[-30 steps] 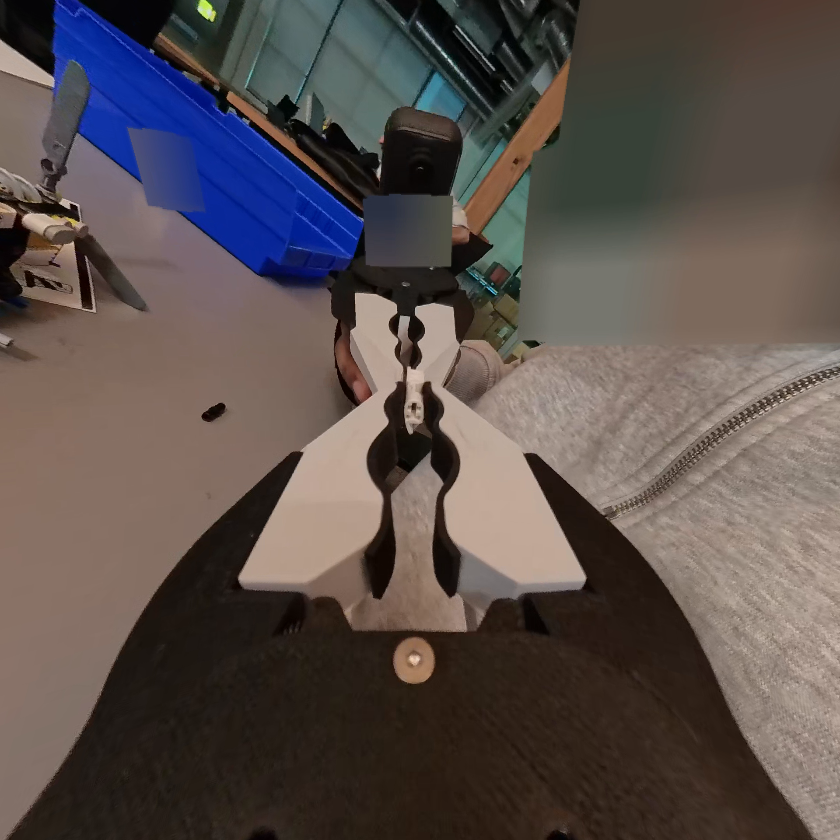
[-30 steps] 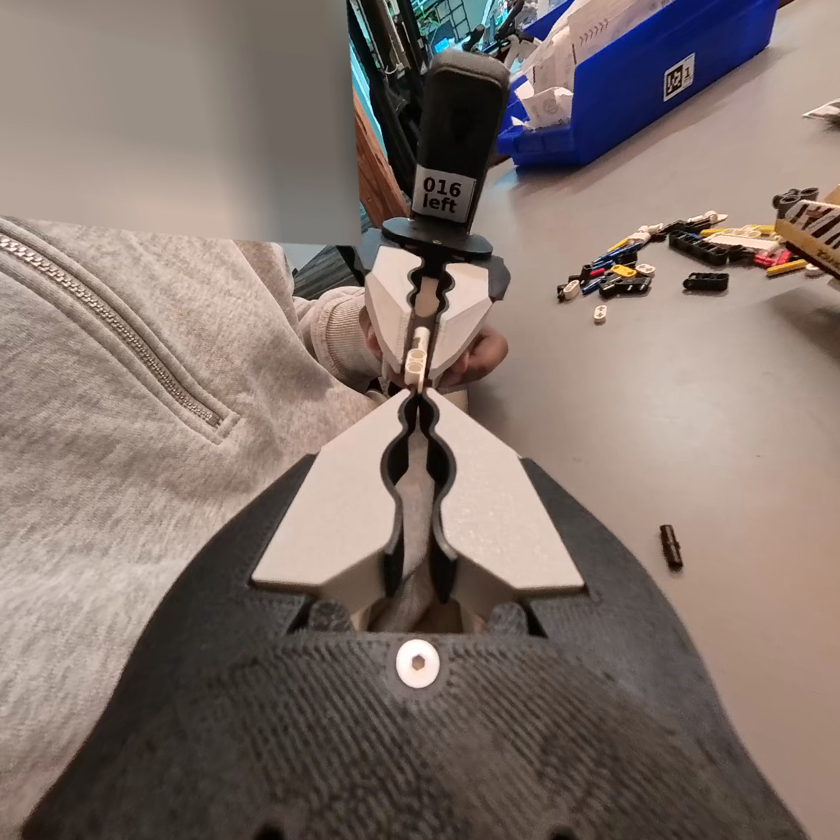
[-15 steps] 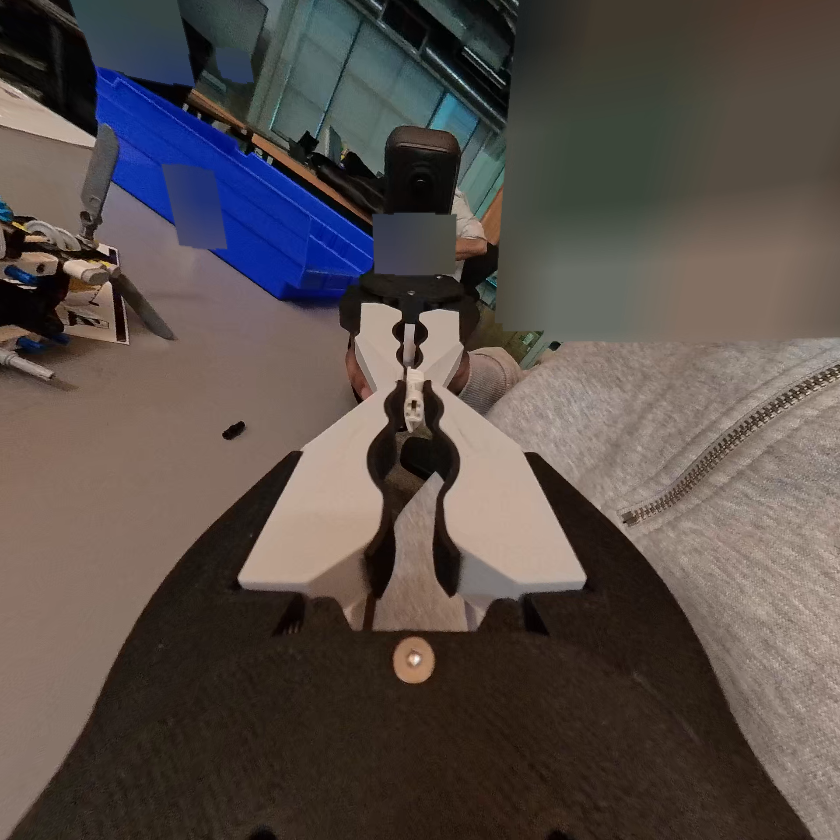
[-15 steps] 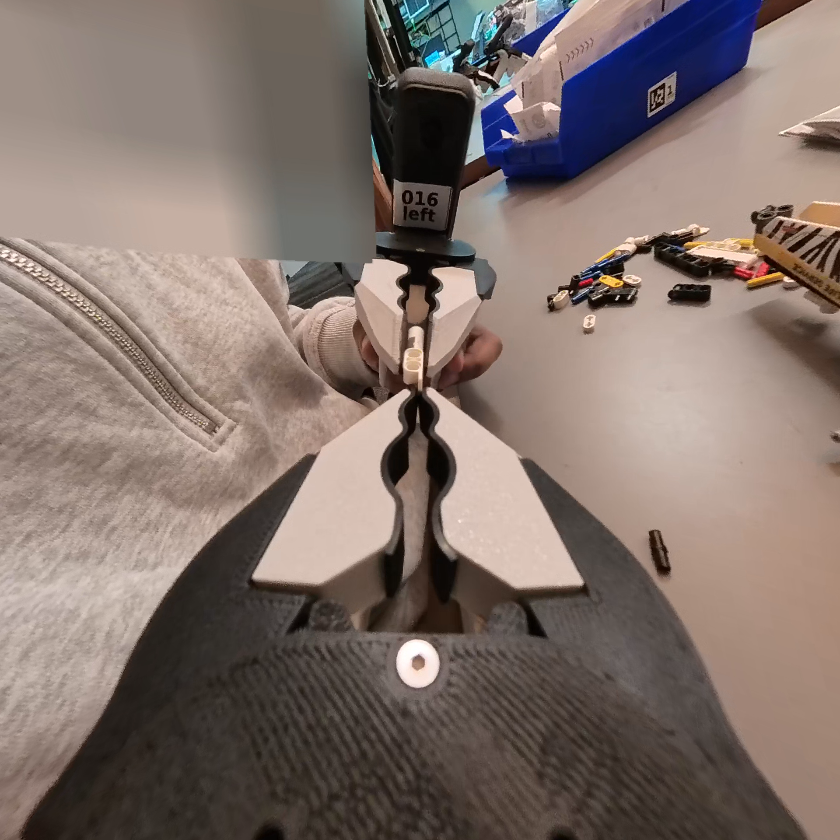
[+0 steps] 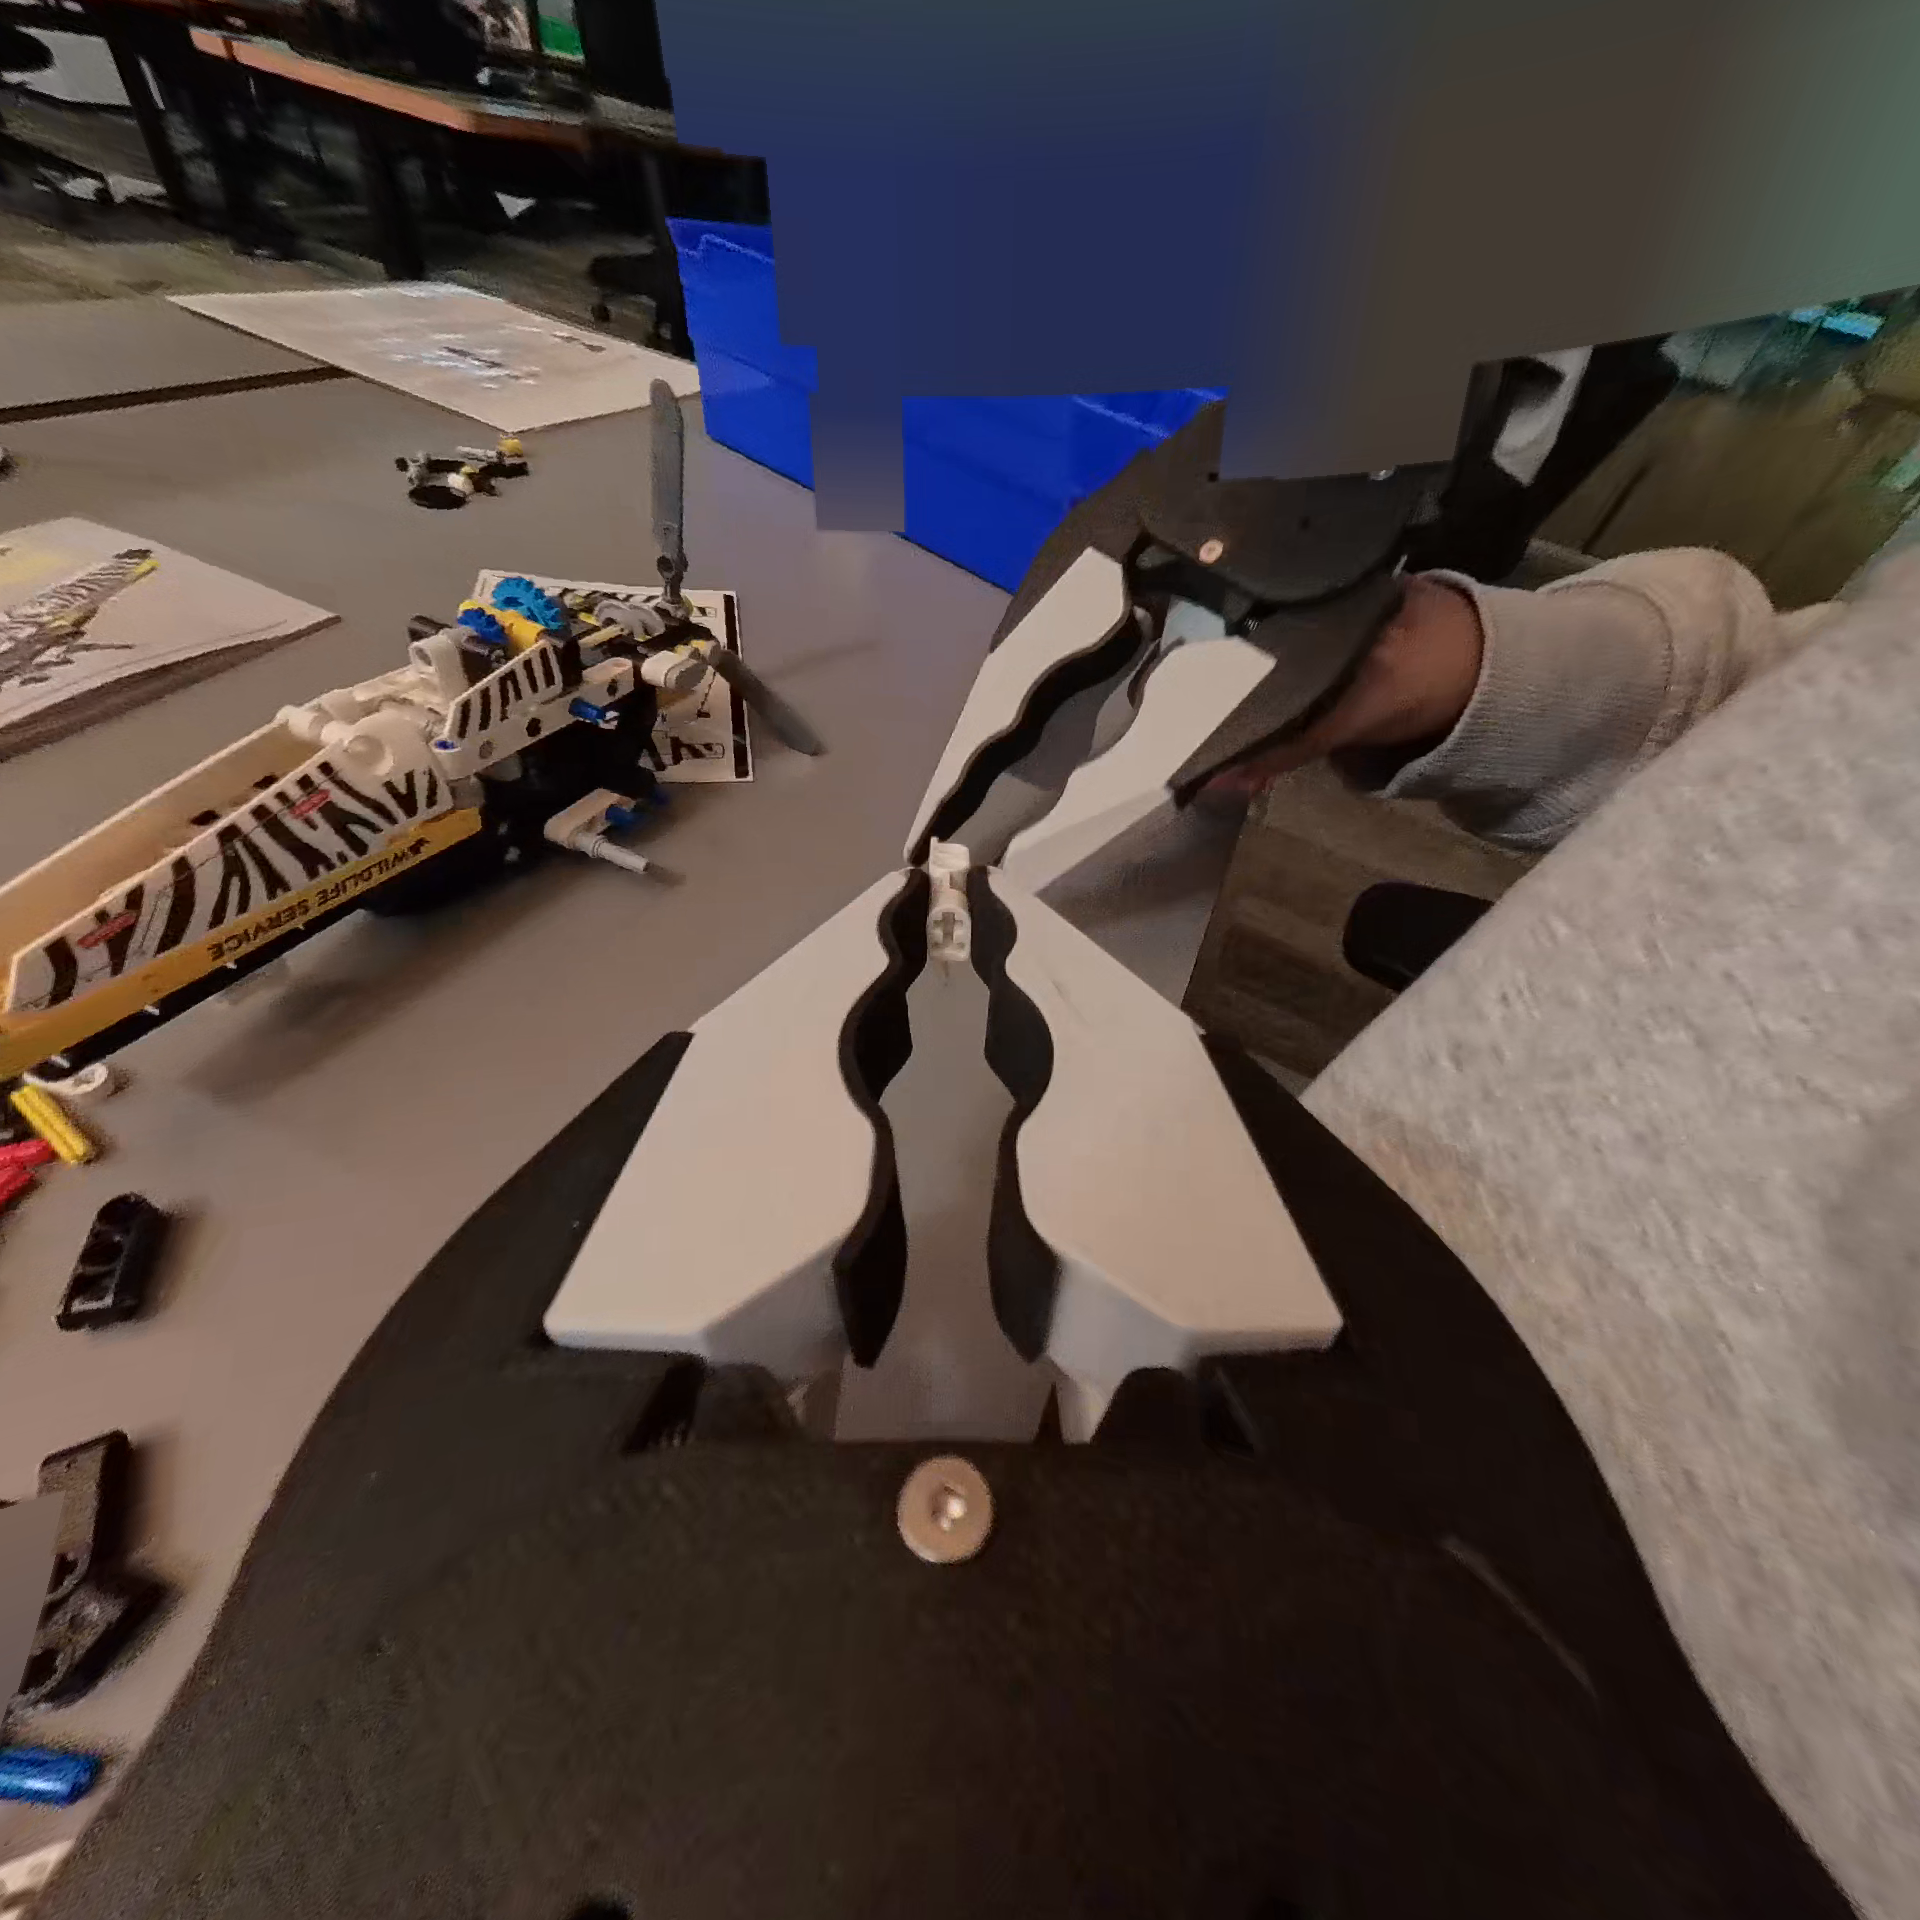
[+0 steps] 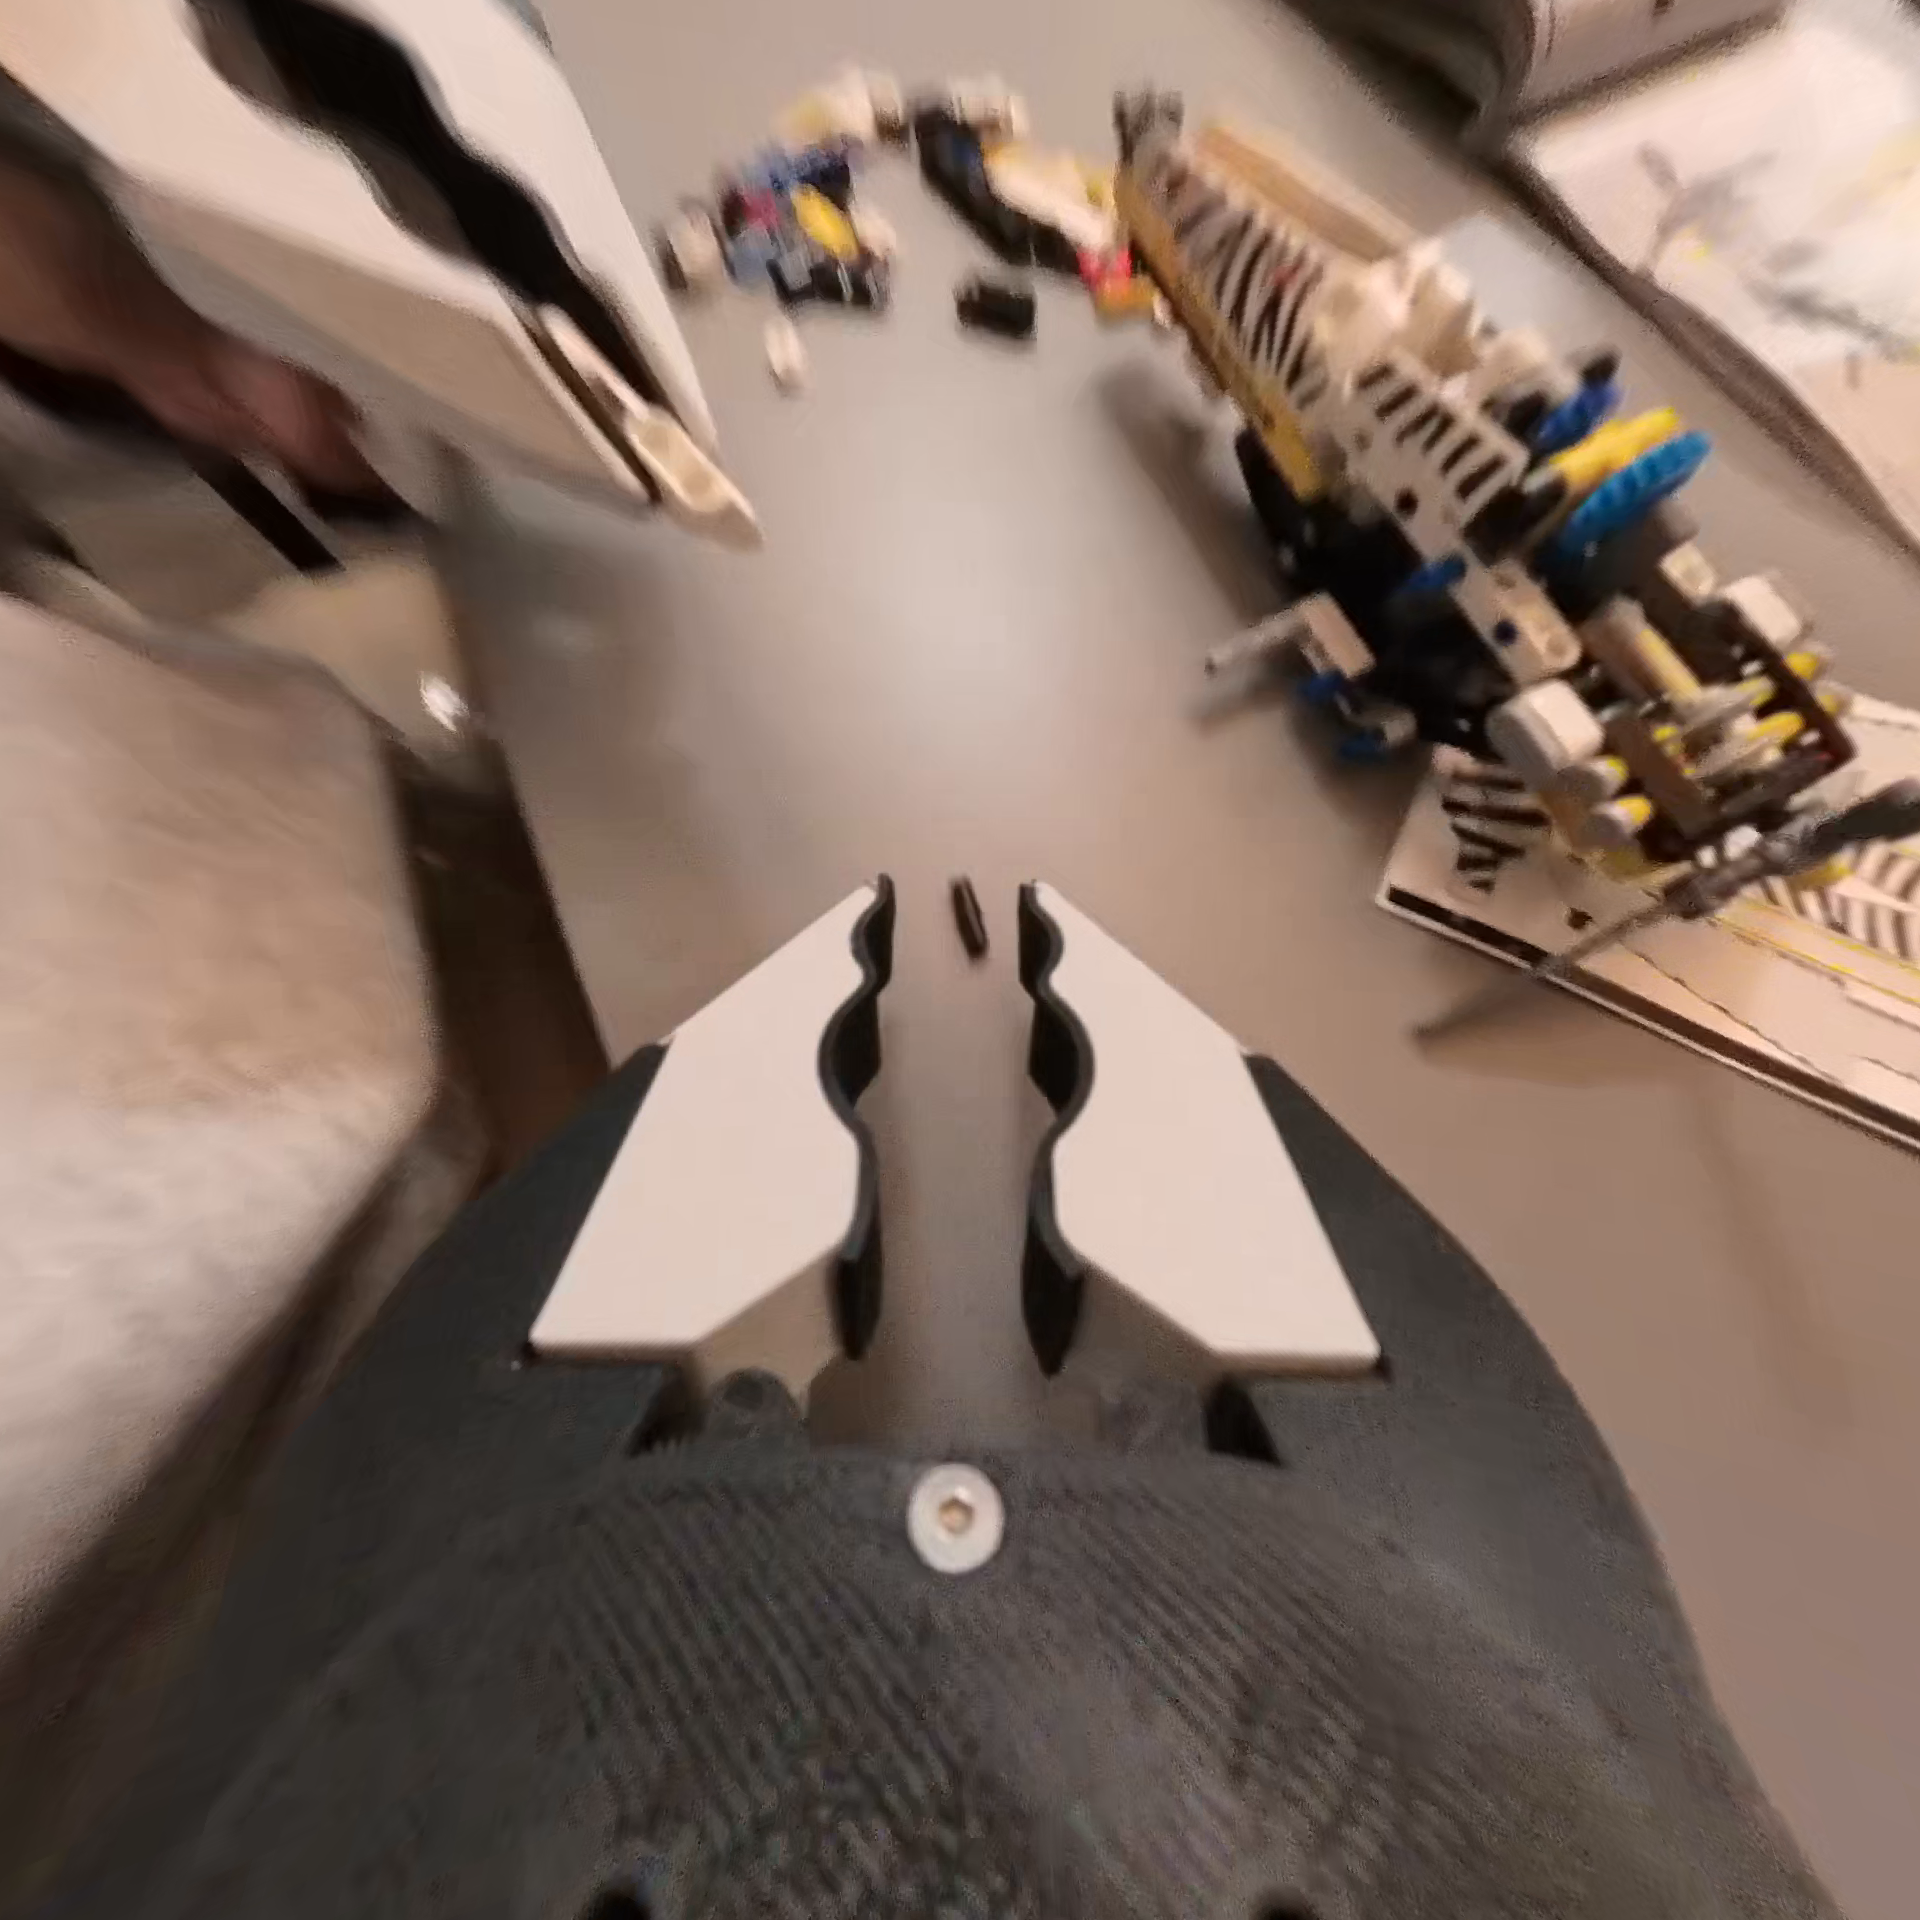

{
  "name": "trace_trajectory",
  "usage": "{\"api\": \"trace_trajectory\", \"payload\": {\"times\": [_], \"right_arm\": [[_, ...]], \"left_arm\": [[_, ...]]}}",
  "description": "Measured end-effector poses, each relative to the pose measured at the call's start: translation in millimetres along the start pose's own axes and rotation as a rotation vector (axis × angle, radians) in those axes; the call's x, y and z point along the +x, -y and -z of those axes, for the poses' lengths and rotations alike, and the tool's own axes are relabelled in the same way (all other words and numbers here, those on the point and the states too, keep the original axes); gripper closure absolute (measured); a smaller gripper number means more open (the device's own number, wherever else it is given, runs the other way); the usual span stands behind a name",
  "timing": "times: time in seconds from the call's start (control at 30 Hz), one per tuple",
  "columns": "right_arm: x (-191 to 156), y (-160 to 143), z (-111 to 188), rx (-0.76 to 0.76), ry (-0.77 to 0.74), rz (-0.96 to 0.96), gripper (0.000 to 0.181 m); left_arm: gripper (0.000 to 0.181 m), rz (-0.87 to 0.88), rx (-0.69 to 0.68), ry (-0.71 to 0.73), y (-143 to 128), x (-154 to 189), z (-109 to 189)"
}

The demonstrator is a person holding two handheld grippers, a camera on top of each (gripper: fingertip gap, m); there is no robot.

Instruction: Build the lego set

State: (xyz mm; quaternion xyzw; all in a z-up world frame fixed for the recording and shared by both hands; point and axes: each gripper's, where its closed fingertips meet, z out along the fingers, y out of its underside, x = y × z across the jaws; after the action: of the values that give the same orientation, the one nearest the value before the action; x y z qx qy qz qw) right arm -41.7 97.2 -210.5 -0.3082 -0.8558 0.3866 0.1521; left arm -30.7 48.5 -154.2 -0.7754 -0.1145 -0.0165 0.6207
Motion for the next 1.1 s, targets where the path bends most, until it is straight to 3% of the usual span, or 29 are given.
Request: {"api": "trace_trajectory", "payload": {"times": [0.07, 0.2, 0.27, 0.4, 0.63, 0.9, 1.1], "right_arm": [[1.6, -11.6, -7.8, -0.070, -0.038, 0.056, 0.160], [3.2, -9.4, -13.6, -0.058, -0.059, 0.060, 0.178], [4.4, -8.0, -14.7, -0.046, -0.070, 0.073, 0.178], [2.8, -4.7, -14.9, -0.040, -0.072, 0.087, 0.179], [-13.2, 27.2, -1.0, 0.072, -0.054, 0.154, 0.179], [-22.5, 19.3, -15.4, 0.047, -0.023, 0.147, 0.179], [-24.7, 26.9, -12.3, 0.084, -0.025, 0.147, 0.179]], "left_arm": [[0.175, -0.017, -0.027, 0.022, -1.3, -0.7, -5.2], [0.175, -0.090, -0.057, 0.092, 4.6, -11.3, -6.6], [0.175, -0.137, -0.077, 0.121, 5.9, -16.2, -6.7], [0.174, -0.252, -0.221, 0.177, -17.4, -33.6, -14.6], [0.174, -0.430, -0.360, 0.166, -38.2, -29.6, -27.4], [0.174, -0.308, -0.262, 0.117, -22.6, -23.8, -25.8], [0.173, -0.393, -0.344, 0.135, -35.5, -21.7, -31.9]]}}
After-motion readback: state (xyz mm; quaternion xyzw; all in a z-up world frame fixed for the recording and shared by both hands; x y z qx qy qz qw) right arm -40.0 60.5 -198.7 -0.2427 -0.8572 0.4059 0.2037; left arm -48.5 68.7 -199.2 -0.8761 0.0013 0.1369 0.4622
